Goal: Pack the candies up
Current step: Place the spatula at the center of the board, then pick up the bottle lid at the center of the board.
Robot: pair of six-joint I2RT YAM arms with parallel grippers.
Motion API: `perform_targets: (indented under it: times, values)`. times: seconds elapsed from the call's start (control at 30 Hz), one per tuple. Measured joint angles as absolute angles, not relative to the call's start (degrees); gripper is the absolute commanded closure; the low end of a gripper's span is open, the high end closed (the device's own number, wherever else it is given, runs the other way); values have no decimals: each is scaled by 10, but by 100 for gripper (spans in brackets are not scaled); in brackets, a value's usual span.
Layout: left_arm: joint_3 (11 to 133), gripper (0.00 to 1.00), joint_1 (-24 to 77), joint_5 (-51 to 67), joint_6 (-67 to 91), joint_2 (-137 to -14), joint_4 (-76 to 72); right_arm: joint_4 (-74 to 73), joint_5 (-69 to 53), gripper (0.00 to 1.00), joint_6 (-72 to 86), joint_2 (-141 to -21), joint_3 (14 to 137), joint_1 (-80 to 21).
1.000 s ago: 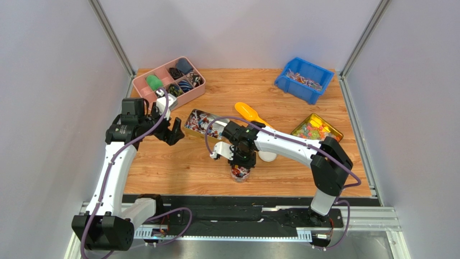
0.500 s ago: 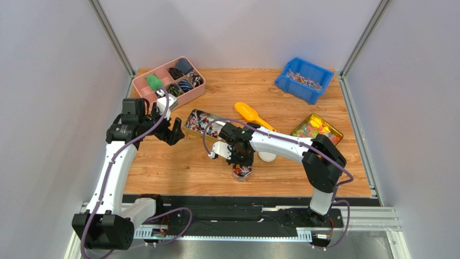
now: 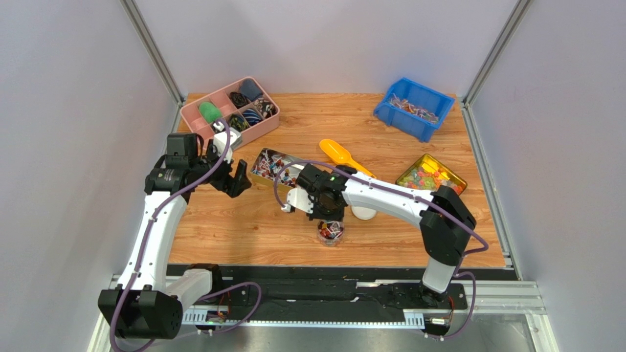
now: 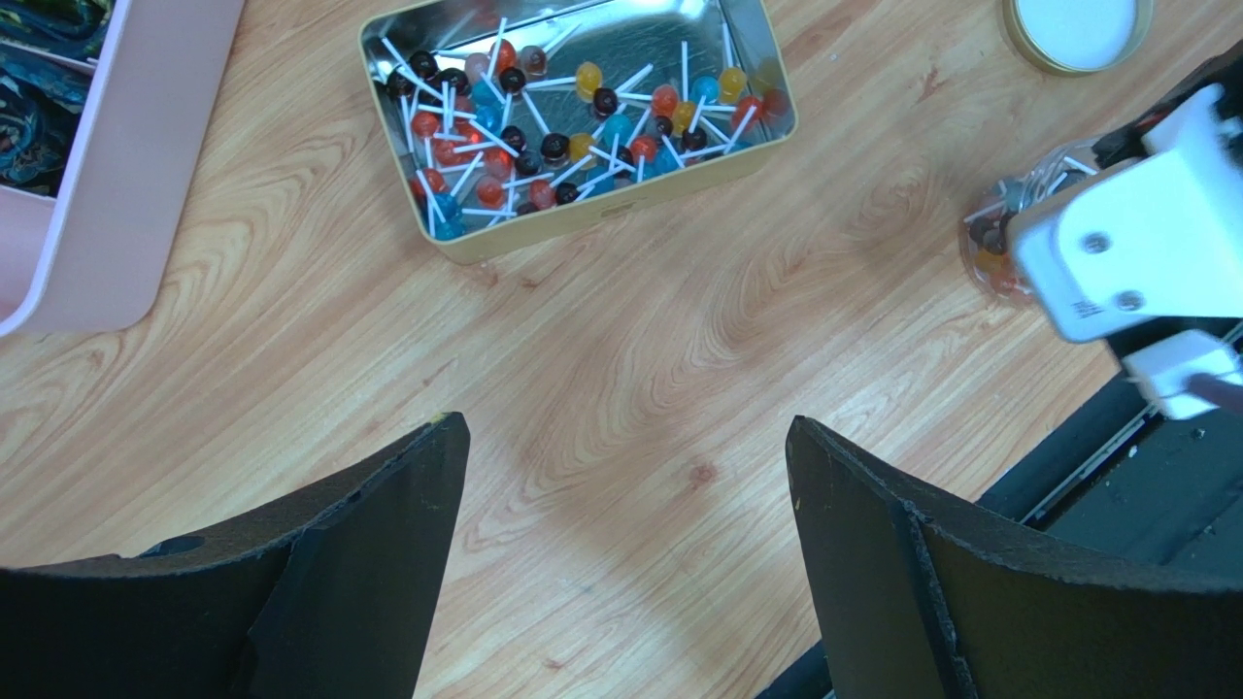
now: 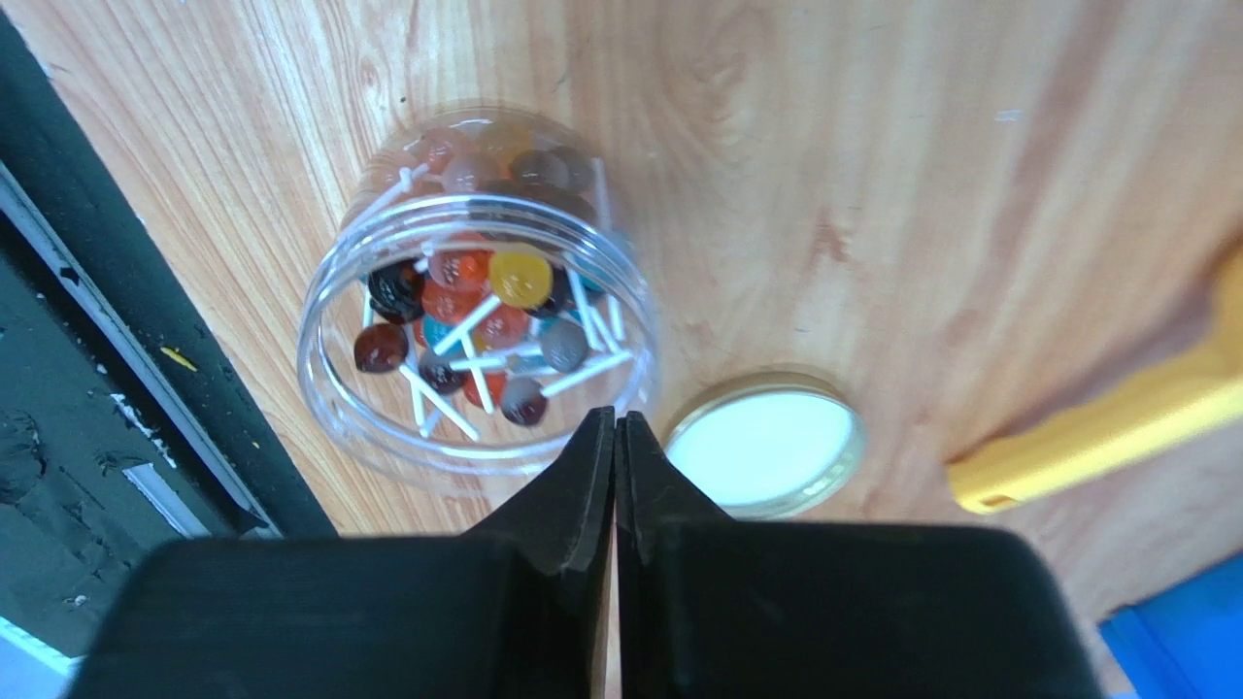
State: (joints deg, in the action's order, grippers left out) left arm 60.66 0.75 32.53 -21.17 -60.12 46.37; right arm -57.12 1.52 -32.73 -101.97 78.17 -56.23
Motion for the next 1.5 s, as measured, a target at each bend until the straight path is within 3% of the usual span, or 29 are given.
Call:
perform_targets:
  times: [0.13,0.17,0.33,0.43,0.47,0.67,1.03,1.2,1.5]
  values:
    - [607,11,8,325,-212,-601,464,-587,15,75,-330,-982,809,-562]
    - [607,11,8,325,-212,-601,464,-591,15,66,-331,-971,813,-562]
    - [607,10,8,325,-212,-601,463,-604,-5,50,-341,-915,807,-535]
    - [607,6,8,326,-212,-601,463,-594,-26,49,-343,-888,773,-482]
    - [606,1,8,326,-212,-600,463,-590,-32,48,-343,-881,757,-464]
    - [606,1,8,328,-212,-597,463,-559,-72,48,-343,-864,662,-373]
    - [606,1,8,329,-212,-597,462,-461,-95,48,-332,-933,596,-358]
    - [606,1,8,330,-212,-597,462,-428,-79,52,-323,-965,592,-358]
    - [606,1,8,330,-212,-597,462,-415,-74,100,-307,-985,599,-360]
